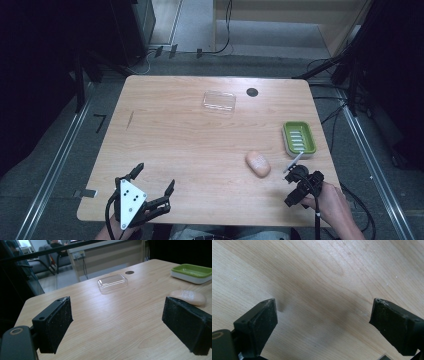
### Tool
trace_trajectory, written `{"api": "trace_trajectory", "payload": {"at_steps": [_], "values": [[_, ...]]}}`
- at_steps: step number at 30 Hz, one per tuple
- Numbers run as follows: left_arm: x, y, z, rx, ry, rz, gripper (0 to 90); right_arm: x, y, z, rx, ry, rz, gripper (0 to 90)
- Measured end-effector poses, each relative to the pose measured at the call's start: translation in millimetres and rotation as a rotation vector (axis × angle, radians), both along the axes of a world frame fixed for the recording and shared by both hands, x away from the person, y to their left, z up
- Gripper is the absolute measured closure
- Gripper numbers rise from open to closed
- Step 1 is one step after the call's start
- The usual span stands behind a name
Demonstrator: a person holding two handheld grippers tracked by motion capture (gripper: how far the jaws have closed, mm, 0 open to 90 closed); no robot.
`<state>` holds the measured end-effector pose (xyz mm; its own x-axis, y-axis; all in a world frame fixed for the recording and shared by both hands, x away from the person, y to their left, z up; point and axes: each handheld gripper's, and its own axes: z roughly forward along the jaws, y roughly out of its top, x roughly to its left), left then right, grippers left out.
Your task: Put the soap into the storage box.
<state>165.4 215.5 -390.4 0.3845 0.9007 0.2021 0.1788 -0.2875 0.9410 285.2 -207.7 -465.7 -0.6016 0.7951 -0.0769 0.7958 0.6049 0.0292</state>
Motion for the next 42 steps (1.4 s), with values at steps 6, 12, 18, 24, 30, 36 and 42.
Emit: {"api": "trace_trajectory", "payload": {"at_steps": [6,12,18,24,30,36,42], "values": [[0.5,-2.4,0.4,0.003,0.004,-0.001,9.9,3.6,-0.7,0.3,-0.006,0.009,0.014,7.8],[0.6,-4.6,-0.1,0.015,0.0,-0.009,9.9,4.0,4.2,2.8,-0.016,-0.002,0.025,6.9],[0.5,-4.1,-0.6,0.026,-0.003,-0.014,10.0,8.3,9.6,4.8,-0.023,0.004,0.038,5.4],[0.3,-4.3,-0.6,0.023,-0.008,-0.017,10.0,14.5,19.9,11.8,-0.01,-0.005,0.055,4.5],[1.6,-5.2,-0.7,0.028,-0.008,-0.026,9.9,17.2,27.0,15.6,0.008,-0.006,0.066,2.4],[2.8,-7.8,-0.9,0.034,-0.009,-0.036,9.9,23.0,33.9,18.2,0.025,0.0,0.063,1.3],[3.0,-7.5,-0.8,0.03,-0.013,-0.036,10.0,30.3,40.8,21.5,0.039,0.003,0.076,1.0]]}}
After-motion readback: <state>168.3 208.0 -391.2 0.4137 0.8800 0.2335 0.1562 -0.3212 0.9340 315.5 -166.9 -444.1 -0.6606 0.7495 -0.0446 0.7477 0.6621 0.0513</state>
